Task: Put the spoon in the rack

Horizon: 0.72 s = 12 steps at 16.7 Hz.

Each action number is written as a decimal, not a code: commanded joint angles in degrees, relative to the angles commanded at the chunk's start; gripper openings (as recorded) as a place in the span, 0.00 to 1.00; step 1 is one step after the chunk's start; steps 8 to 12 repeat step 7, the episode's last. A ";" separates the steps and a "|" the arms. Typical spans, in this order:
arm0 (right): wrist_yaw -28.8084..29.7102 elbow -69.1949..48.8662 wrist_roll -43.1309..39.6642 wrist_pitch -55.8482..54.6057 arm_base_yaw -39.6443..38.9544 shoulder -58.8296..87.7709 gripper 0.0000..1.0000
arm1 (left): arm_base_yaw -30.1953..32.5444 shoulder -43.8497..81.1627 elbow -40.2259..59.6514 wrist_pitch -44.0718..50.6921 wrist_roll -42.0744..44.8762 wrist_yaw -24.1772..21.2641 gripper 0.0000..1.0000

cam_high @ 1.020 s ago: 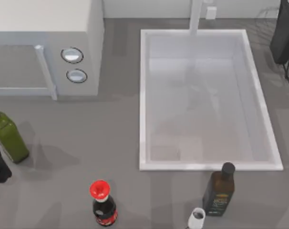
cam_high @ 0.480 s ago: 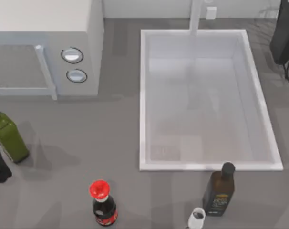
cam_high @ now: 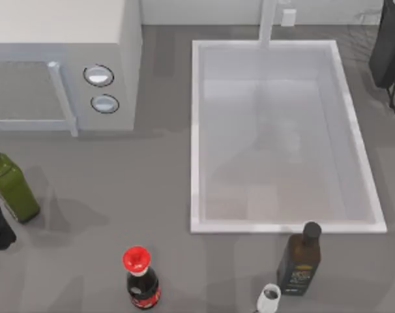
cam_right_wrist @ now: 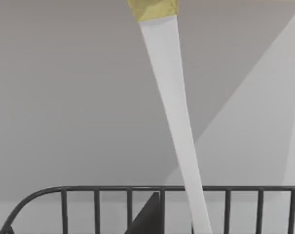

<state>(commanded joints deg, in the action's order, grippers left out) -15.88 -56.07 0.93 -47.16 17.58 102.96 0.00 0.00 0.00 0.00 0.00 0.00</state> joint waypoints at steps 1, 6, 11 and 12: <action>0.00 0.00 0.00 0.00 0.00 0.00 0.98 | 0.00 0.00 0.00 0.00 0.00 0.00 1.00; 0.00 0.00 0.00 0.00 0.00 0.00 1.00 | 0.00 0.00 0.00 0.00 0.00 0.00 1.00; 0.00 0.00 0.00 0.00 0.00 0.00 1.00 | 0.00 0.00 0.00 0.00 0.00 0.00 1.00; 0.00 0.00 0.00 0.00 0.00 0.00 1.00 | 0.00 0.00 0.00 0.00 0.00 0.00 1.00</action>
